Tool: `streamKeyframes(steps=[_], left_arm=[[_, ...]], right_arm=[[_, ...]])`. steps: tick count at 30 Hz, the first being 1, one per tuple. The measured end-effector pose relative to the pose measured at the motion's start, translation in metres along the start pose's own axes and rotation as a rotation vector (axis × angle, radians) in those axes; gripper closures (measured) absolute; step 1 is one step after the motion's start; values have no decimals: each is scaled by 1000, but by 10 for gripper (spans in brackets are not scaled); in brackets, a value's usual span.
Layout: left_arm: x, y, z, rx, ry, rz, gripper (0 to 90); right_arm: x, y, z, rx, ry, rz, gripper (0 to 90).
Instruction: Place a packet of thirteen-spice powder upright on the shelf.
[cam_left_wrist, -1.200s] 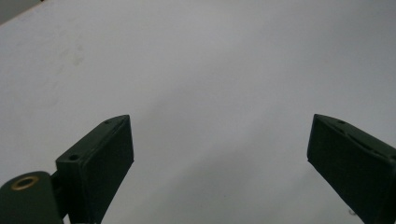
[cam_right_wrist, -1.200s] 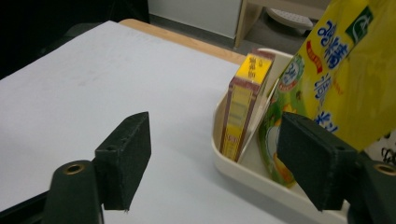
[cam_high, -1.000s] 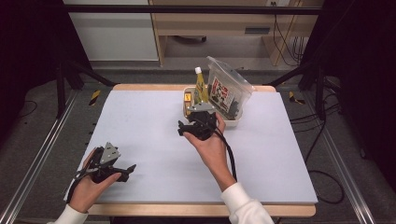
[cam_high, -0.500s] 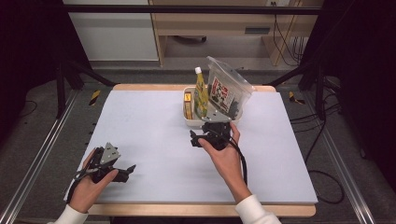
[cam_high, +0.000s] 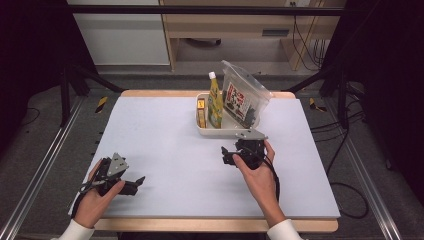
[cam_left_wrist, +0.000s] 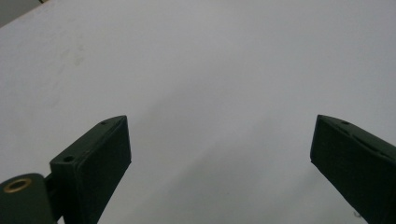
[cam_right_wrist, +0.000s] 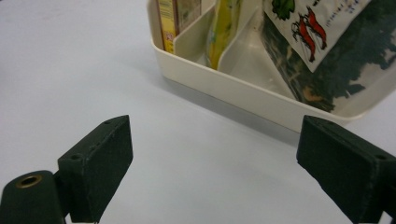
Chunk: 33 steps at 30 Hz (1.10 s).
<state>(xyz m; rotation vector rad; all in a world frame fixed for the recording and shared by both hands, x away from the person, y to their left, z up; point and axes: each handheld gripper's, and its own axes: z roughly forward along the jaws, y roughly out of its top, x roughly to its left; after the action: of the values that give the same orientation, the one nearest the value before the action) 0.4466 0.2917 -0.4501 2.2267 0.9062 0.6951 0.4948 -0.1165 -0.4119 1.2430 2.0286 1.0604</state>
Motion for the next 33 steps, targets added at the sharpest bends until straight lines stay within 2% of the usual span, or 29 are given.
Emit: streamKeyframes(steps=[3, 14, 21, 33], left_arm=[[0, 0, 0, 0, 1, 3, 48], [0, -1, 1, 9, 7, 4, 47], [0, -2, 2, 13, 15, 3, 44], [2, -3, 2, 18, 24, -6, 44]], right_arm=[[-7, -7, -2, 5, -13, -16, 111], [-32, -32, -13, 15, -12, 6, 105], [-48, -46, -17, 38, -13, -3, 109], [-72, -69, -20, 47, -25, 49, 108]])
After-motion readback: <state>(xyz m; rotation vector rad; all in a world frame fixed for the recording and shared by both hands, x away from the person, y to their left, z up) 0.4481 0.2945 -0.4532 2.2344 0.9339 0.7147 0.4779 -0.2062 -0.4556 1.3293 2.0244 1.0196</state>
